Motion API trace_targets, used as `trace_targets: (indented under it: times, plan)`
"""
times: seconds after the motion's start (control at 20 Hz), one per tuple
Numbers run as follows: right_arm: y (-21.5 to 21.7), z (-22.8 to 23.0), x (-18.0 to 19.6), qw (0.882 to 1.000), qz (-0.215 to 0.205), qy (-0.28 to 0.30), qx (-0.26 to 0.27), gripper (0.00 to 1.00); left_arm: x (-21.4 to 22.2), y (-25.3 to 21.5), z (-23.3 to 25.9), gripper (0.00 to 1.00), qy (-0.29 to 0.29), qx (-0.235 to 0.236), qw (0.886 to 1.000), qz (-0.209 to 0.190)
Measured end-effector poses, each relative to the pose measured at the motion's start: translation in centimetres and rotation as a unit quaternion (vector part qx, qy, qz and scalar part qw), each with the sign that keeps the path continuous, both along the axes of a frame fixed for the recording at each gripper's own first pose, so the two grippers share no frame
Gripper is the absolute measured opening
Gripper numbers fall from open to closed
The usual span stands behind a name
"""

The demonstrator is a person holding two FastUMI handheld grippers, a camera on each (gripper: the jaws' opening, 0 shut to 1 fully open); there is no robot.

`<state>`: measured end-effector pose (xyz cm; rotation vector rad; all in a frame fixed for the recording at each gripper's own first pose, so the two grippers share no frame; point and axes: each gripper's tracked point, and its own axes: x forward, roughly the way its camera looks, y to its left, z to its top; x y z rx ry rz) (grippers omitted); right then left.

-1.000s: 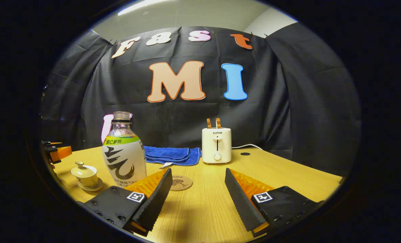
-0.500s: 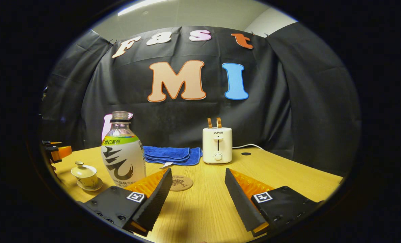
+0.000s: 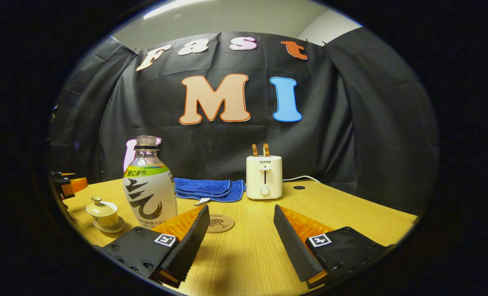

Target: Open the teacup lid with one hand, grasp the water bottle and pour water into the teacup with the other hand; after pouring, place the water bottle on the coaster and then close the teacup lid.

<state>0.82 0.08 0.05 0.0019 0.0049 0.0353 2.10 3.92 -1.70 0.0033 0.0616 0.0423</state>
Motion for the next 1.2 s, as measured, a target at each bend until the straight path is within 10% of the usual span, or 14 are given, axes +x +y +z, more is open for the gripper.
trace_targets:
  times: [0.45, 1.2]
  plan:
    - [-0.9, 0.8, -0.9, 1.0, 0.0, 0.005, 0.013, 0.98, -1.6, -4.8, 3.4, 0.95, -0.031, 0.017, 0.995, -0.089]
    - [-1.4, 2.9, -2.4, 1.0, 0.004, -0.007, 0.002, 1.0, -1.9, -13.4, -1.1, 0.83, 0.104, -0.031, 0.972, -0.21]
